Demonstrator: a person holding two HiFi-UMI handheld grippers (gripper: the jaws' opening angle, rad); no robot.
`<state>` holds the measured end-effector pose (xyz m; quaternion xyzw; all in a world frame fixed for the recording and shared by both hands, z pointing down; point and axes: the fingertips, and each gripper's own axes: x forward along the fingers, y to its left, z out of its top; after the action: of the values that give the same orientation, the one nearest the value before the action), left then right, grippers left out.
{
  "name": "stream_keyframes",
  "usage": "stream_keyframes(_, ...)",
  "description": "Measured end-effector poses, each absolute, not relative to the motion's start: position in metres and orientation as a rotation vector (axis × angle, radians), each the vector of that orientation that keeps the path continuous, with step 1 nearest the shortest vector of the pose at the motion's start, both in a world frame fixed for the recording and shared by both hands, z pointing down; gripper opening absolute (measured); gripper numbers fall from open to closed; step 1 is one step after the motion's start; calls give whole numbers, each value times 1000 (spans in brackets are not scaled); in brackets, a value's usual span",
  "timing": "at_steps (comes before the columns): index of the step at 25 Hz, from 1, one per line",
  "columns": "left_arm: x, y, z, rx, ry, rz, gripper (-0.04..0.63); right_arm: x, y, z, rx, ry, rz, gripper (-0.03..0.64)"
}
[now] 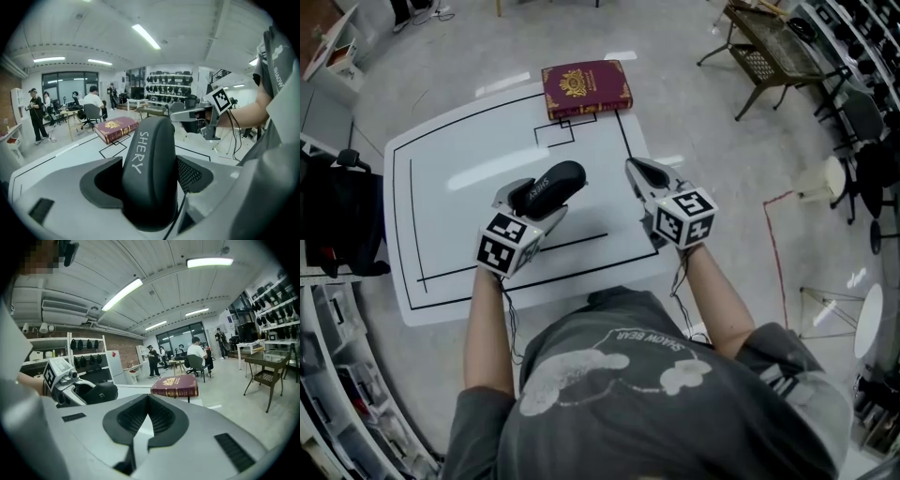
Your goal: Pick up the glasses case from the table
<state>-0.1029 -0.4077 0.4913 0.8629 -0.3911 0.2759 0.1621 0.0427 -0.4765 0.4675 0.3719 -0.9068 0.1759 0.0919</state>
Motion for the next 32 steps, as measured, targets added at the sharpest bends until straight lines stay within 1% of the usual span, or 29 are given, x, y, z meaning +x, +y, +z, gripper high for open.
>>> stream_keyframes(6,-128,-352,474,2431,-1129,632,344,18,-426,461,1106,-2705,516,0)
stream_keyframes(22,-190,-189,481,2409,-1118,480,344,-30,-251,459,1158,-2665,480,-2)
stream_keyframes(32,-203,-103,486,2426,-1037,425,344,-28,-150,468,1292,-2586,499,-2)
